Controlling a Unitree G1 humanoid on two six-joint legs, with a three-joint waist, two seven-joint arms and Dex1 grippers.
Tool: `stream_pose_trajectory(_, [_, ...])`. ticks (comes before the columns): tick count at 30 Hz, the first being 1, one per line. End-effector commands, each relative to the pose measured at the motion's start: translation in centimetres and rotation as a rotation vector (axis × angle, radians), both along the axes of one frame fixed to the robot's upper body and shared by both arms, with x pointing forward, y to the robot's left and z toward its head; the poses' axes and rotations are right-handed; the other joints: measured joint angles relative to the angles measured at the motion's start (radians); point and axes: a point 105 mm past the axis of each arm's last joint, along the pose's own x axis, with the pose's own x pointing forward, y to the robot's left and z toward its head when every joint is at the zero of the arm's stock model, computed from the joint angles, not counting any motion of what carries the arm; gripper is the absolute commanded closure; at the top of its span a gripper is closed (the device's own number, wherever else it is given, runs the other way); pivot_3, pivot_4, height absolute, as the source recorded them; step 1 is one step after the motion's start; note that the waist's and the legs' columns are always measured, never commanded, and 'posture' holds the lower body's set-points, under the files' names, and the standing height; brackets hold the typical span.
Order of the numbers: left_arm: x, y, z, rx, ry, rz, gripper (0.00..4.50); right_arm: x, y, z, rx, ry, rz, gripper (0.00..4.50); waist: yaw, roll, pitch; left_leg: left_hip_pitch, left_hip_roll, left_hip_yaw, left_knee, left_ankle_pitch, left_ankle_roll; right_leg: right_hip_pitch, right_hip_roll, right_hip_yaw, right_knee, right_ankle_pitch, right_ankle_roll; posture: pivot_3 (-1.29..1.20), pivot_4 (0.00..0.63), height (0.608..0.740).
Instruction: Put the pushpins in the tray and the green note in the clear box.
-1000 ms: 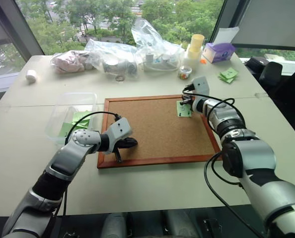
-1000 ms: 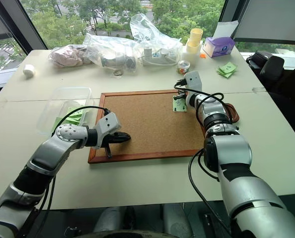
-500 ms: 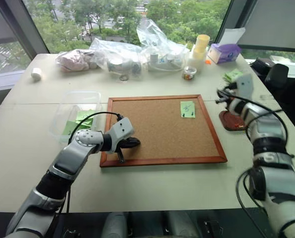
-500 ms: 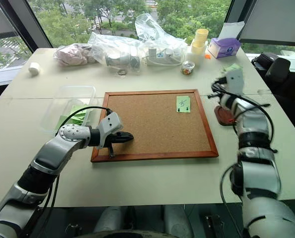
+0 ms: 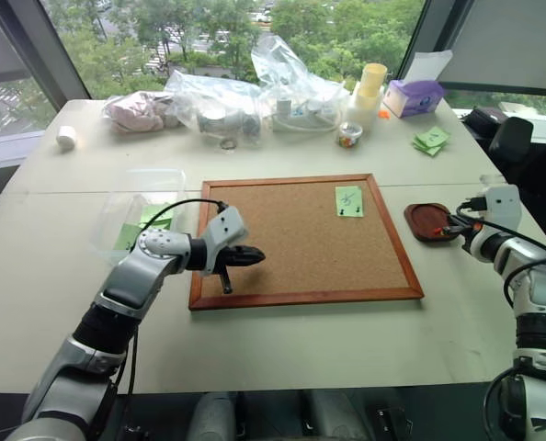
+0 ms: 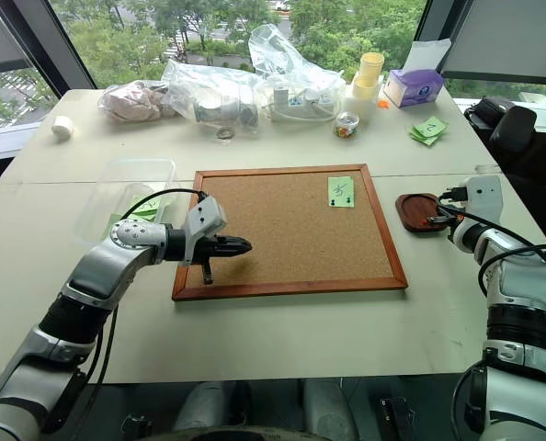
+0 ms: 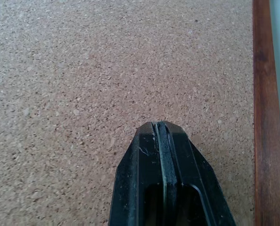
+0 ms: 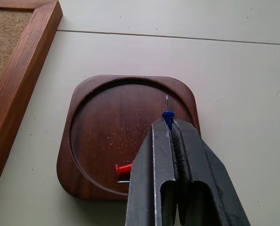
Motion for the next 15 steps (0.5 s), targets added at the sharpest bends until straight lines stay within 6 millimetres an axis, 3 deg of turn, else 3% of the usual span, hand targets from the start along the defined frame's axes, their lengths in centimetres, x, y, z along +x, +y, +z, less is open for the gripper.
stream_pose_trajectory(1, [-0.4,0.1,0.3,0.005,-0.014,-0.030,4.50,0.3,0.4,1.9,0.006,-0.056,0.018,4.45,0.000,0.000,0.000,0.000,0.000,0.000,0.000,0.000,0.000,0.000,0.000,0.000,0.000,0.000,0.000,0.00,0.150,0.738])
stream_pose_trajectory(5, [-0.2,0.2,1.3,-0.039,-0.020,-0.020,4.50,0.4,0.5,1.4,0.010,-0.035,0.031,4.45,0.000,0.000,0.000,0.000,0.000,0.000,0.000,0.000,0.000,0.000,0.000,0.000,0.000,0.000,0.000,0.00,0.150,0.738])
stream_pose_trajectory(8, [-0.4,0.5,2.7,-0.090,-0.015,-0.037,4.50,0.6,0.8,1.5,0.015,-0.035,0.040,3.75,0.000,0.000,0.000,0.000,0.000,0.000,0.000,0.000,0.000,0.000,0.000,0.000,0.000,0.000,0.000,0.00,0.150,0.738])
stream_pose_trajectory(11, [-0.4,1.0,4.4,-0.154,-0.004,-0.044,4.50,0.7,0.9,1.6,0.014,-0.036,0.047,2.24,-0.001,0.000,0.000,0.000,0.000,0.000,0.000,0.000,0.000,0.000,0.000,0.000,0.000,0.000,0.000,0.00,0.150,0.738])
stream_pose_trajectory(15, [-0.2,1.4,5.2,-0.164,0.000,-0.040,4.50,0.8,0.8,1.8,0.010,-0.040,0.047,0.41,0.000,0.000,0.000,0.000,0.000,0.000,0.000,0.000,0.000,0.000,0.000,0.000,0.000,0.000,0.000,0.00,0.150,0.738])
